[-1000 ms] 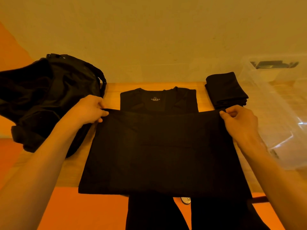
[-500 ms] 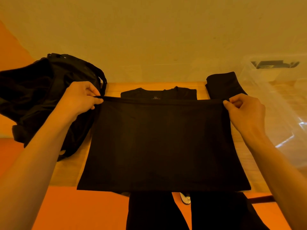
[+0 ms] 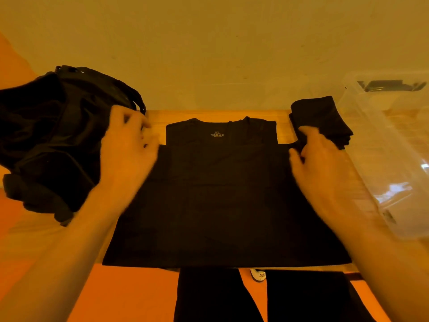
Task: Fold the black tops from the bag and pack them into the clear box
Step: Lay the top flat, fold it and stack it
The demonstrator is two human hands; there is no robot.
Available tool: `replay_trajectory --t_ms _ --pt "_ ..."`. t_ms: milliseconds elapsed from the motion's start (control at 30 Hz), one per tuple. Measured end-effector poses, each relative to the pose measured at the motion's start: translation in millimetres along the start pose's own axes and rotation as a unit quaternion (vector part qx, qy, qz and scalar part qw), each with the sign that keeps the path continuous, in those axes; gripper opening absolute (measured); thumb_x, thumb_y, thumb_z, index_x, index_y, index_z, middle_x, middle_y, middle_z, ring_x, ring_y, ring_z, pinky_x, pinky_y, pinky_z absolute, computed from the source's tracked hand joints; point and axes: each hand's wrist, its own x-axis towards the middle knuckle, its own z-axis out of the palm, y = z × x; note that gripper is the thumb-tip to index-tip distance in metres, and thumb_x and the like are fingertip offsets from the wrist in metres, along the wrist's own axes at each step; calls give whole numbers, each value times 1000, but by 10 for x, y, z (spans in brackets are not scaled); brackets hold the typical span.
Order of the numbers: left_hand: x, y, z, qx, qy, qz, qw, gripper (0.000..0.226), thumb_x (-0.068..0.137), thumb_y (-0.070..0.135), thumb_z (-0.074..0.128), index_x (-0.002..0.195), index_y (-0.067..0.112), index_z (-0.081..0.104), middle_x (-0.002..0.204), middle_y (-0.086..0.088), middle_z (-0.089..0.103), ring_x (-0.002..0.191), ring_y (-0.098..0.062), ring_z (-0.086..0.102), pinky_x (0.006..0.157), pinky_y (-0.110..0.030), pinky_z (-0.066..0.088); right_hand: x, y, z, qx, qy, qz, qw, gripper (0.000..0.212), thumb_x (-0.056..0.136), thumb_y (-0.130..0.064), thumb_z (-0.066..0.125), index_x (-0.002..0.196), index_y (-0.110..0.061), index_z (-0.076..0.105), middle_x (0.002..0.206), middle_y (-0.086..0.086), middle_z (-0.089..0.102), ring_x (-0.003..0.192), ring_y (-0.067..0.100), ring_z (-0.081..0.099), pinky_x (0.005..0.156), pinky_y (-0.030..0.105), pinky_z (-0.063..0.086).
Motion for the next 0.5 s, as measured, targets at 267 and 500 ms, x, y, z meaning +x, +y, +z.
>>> replay_trajectory --t_ms 267,500 --pt "-900 142 488 175 -245 53 952 87 88 79 -2 162 33 3 169 -9 -12 155 -27 -14 124 -43 -4 -513 -91 346 -169 -163 -90 968 88 86 -79 -6 160 -33 5 168 13 8 155 29 2 123 43 5" --pt "-1004 -146 484 192 -243 3 951 89 83 83 -9 159 35 -11 168 -11 -15 154 -24 -17 126 -41 -4 -348 78 387 -185 -182 -64 964 92 78 -82 -16 158 -38 -9 168 8 -8 154 23 -13 125 44 -3"
